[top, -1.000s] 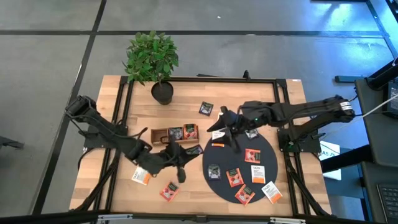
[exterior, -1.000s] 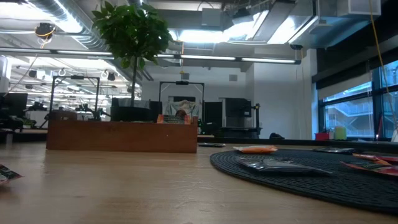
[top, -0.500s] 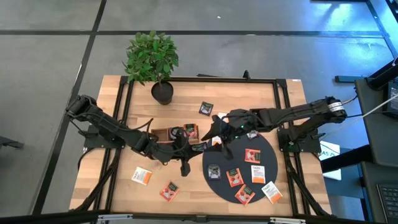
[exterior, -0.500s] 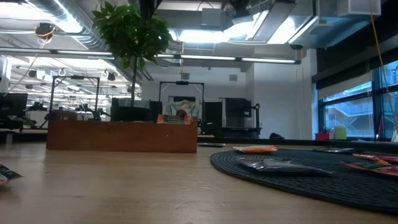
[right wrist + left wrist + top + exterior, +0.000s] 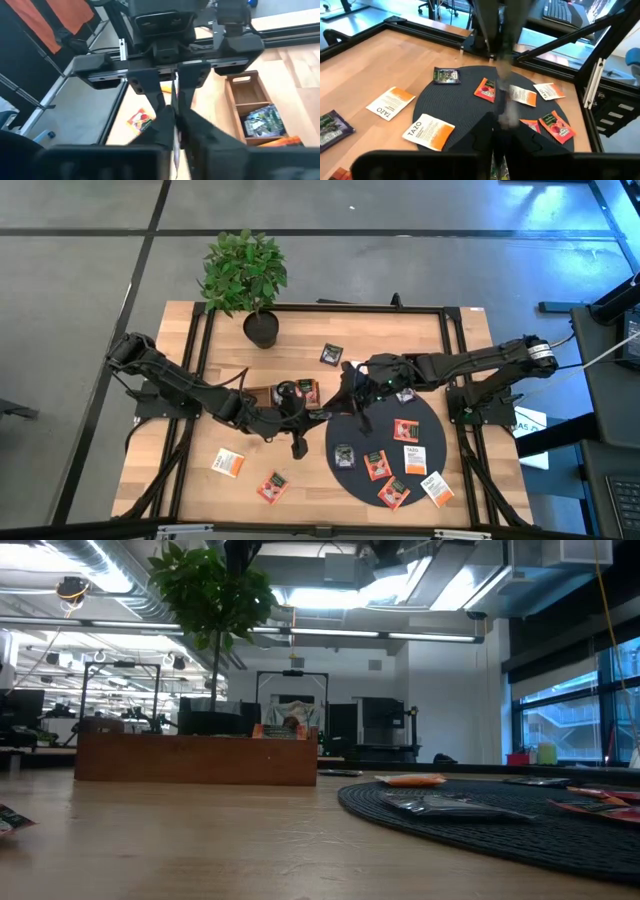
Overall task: Pick & Place Tea
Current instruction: Put the purple tea bag into the middle section of the wooden organizer, then put the white tea bag into the left section of the wooden organizer
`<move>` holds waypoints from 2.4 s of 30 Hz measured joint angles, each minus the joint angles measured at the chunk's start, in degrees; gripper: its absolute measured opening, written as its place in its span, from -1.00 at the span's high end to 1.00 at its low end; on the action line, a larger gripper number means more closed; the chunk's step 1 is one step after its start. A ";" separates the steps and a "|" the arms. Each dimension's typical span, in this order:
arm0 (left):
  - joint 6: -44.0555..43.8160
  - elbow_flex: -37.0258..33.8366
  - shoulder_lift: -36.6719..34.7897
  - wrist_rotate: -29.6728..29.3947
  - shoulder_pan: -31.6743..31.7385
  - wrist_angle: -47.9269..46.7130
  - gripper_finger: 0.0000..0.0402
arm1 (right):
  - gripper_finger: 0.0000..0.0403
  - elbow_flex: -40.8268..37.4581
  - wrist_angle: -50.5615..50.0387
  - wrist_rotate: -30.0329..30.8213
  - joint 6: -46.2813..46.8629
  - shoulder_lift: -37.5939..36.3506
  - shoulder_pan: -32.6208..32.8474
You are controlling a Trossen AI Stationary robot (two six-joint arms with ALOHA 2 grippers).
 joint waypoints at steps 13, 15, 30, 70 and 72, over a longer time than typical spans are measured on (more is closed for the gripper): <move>-2.87 0.00 -4.32 -1.57 -3.53 -9.10 0.80 | 0.97 0.00 -0.33 6.81 -0.59 0.00 0.04; -4.05 0.00 -6.56 -4.24 -5.67 -12.58 0.79 | 0.98 0.00 0.47 7.93 -1.76 0.00 -0.09; -12.64 0.00 -16.15 -26.77 -18.21 -26.12 0.79 | 0.98 0.04 28.39 3.85 -5.46 20.82 -6.74; -21.17 0.00 -15.96 -15.10 -18.10 -31.79 0.81 | 0.39 0.06 36.64 6.17 -6.40 32.86 -13.31; -30.91 0.00 -15.65 -9.68 -18.85 -36.58 0.81 | 0.38 0.11 36.09 4.24 -5.95 31.29 -13.38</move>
